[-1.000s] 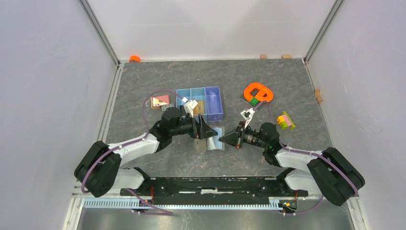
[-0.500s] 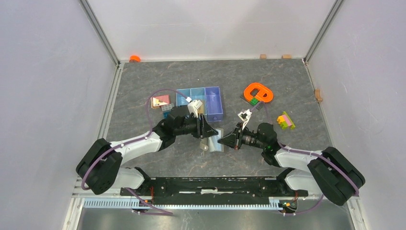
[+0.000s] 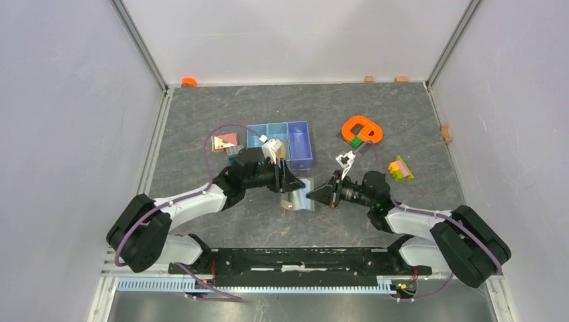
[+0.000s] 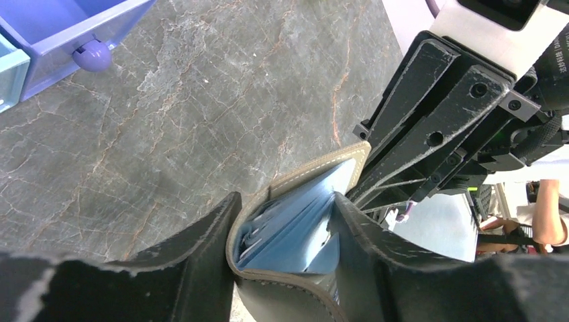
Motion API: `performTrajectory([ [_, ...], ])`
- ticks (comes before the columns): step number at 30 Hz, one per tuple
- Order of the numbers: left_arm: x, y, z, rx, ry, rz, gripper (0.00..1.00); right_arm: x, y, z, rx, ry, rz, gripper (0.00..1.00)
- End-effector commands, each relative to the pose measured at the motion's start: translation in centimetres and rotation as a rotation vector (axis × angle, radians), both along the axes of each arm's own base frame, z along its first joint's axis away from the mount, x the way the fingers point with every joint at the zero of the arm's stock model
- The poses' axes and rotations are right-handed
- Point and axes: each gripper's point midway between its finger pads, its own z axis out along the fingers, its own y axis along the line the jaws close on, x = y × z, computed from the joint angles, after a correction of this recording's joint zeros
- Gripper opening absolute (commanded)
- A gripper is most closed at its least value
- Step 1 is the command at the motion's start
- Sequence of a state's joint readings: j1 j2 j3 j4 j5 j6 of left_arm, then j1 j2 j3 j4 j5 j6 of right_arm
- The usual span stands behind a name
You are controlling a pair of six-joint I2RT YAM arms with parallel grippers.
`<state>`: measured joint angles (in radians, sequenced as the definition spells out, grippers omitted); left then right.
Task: Take the credit cards out of the card holder
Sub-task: Remove the credit card from the card holder.
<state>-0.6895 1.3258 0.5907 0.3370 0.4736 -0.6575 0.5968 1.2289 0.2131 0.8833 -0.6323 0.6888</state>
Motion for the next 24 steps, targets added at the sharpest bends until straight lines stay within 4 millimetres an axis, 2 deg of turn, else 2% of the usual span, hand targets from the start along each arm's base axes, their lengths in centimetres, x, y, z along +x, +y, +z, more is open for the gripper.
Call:
performTrajectory([
  [1,0.3,-0.4,1.3,-0.025,-0.048,-0.020,0.47,0.0,0.5,3.3,0.095,-0.089,0.034,0.08],
  [3,0.4,-0.3,1.2,-0.022,-0.045,-0.018,0.39,0.1,0.4,3.3,0.095,-0.090,0.027,0.14],
  [6,0.4,-0.2,1.4,-0.031,-0.043,-0.021,0.43,0.2,0.3,3.1,0.090,-0.084,0.023,0.16],
  [7,0.3,-0.3,1.5,-0.036,-0.044,-0.026,0.40,0.2,0.3,3.1,0.089,-0.080,0.024,0.17],
  [9,0.2,-0.4,1.7,-0.048,-0.043,-0.036,0.26,0.2,0.4,3.0,0.089,-0.076,0.034,0.21],
  [11,0.0,-0.6,1.9,-0.068,-0.041,-0.050,0.18,0.1,0.5,2.9,0.090,-0.071,0.037,0.30],
  [16,-0.7,-0.9,2.8,-0.123,-0.038,-0.090,0.15,0.1,0.4,2.7,0.086,-0.068,0.034,0.46],
  [20,-1.2,-1.1,3.5,-0.157,-0.045,-0.112,0.13,0.4,0.4,2.3,0.068,-0.065,0.024,0.45],
  [23,-1.4,-1.1,4.1,-0.179,-0.049,-0.125,0.12,0.3,0.5,2.4,0.074,-0.066,0.030,0.29],
  [24,-1.5,-1.1,4.1,-0.182,-0.049,-0.128,0.12,0.3,0.4,2.4,0.076,-0.063,0.031,0.27],
])
